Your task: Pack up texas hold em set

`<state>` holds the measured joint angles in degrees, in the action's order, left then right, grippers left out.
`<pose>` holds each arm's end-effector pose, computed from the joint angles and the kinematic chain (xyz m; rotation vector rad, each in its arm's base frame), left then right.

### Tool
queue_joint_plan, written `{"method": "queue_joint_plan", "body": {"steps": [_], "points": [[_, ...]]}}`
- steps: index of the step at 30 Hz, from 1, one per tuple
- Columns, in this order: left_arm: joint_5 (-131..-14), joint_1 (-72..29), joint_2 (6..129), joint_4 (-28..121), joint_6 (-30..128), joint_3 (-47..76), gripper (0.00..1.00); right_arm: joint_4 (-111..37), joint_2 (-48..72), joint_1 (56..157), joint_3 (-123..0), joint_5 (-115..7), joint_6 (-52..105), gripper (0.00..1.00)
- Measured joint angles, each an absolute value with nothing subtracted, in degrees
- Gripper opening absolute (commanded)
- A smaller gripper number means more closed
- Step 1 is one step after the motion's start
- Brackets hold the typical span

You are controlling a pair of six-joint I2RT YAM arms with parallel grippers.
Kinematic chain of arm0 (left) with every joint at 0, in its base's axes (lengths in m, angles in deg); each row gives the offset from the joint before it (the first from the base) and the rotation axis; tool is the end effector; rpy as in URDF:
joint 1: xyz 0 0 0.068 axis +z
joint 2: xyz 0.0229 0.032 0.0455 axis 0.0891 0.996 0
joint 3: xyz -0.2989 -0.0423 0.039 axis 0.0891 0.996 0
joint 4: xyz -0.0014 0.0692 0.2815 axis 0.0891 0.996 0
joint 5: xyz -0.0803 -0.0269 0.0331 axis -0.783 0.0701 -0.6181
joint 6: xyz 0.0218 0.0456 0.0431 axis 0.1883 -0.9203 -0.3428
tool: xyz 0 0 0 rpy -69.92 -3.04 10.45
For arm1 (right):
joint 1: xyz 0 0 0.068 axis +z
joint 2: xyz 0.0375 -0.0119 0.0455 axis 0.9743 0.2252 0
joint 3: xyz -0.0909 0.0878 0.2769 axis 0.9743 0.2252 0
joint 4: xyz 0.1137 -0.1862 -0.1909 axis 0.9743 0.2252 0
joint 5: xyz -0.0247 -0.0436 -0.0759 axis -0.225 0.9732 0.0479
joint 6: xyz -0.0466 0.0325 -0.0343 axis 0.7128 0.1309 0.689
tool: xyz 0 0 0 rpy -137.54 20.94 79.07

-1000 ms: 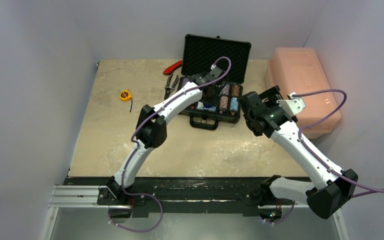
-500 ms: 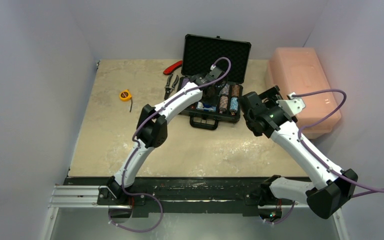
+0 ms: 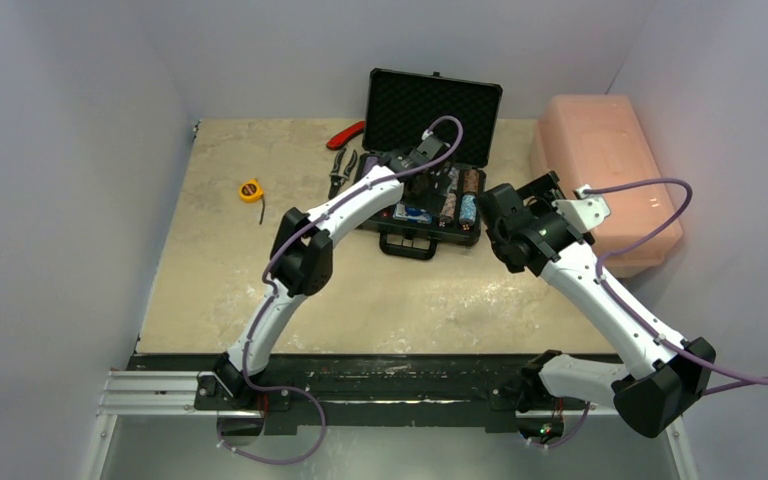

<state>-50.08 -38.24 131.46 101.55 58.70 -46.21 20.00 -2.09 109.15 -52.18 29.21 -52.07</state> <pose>0.4369 -0.3949 0.2321 0.4120 2.5171 -0.1138 0.2180 0.0769 0.3687 1.1277 1.3942 -0.2812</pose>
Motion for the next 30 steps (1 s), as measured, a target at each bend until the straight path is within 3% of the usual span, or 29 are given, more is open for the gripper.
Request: {"method": "queue_joint_plan", "body": {"steps": [6, 22, 30], "points": [[-49.42, -38.24, 125.49, 99.04, 57.74, -37.97, 0.90, 20.00, -2.09, 109.19, -52.18, 29.21, -52.03, 0.99], [-44.92, -38.24, 92.75, 90.36, 57.76, -7.56, 0.90, 19.98, -2.07, 109.19, -52.18, 29.60, -50.96, 0.99], [-41.36, -38.24, 76.93, 90.82, 57.78, 5.64, 0.90, 14.38, -2.07, 109.17, -52.27, 27.44, -41.49, 0.99]]}}
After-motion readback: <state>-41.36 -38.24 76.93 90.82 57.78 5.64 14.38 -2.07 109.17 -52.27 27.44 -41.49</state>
